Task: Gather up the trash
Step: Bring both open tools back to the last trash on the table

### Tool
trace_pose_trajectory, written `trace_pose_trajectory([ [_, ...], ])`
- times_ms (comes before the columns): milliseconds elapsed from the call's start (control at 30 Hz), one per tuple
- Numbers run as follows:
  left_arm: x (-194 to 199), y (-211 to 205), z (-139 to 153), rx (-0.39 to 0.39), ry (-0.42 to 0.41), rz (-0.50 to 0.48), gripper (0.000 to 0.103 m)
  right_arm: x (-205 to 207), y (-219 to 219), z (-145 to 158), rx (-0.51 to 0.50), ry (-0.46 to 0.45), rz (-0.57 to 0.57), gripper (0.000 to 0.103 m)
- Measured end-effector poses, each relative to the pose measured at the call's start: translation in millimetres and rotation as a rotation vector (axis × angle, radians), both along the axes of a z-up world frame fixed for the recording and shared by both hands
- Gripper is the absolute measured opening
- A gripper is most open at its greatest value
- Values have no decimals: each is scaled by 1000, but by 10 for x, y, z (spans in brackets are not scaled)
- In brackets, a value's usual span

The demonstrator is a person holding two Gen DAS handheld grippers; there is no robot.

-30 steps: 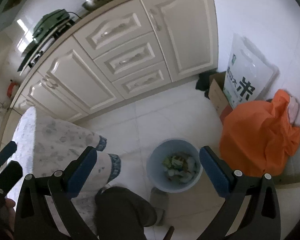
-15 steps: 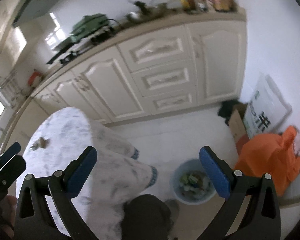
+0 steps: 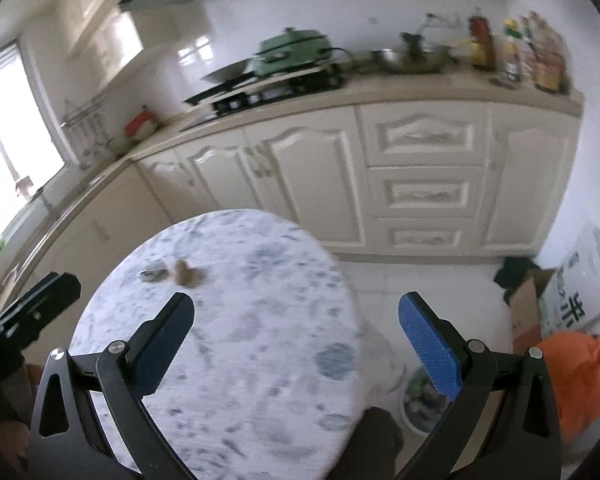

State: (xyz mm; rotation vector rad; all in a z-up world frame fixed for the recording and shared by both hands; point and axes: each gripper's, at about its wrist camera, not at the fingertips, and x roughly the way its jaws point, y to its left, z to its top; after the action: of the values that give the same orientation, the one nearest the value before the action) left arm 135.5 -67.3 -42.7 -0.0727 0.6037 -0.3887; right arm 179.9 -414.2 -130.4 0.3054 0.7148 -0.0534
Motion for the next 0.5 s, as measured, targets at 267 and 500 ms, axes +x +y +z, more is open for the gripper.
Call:
trace_pose_trajectory([
  [267,-42,646,66,-2,-23,133,102,249,683,188,-57,-45,133,103],
  [500,90,913,-64,-5,2,199,102,550,1104,164,-100,-45,219,103],
])
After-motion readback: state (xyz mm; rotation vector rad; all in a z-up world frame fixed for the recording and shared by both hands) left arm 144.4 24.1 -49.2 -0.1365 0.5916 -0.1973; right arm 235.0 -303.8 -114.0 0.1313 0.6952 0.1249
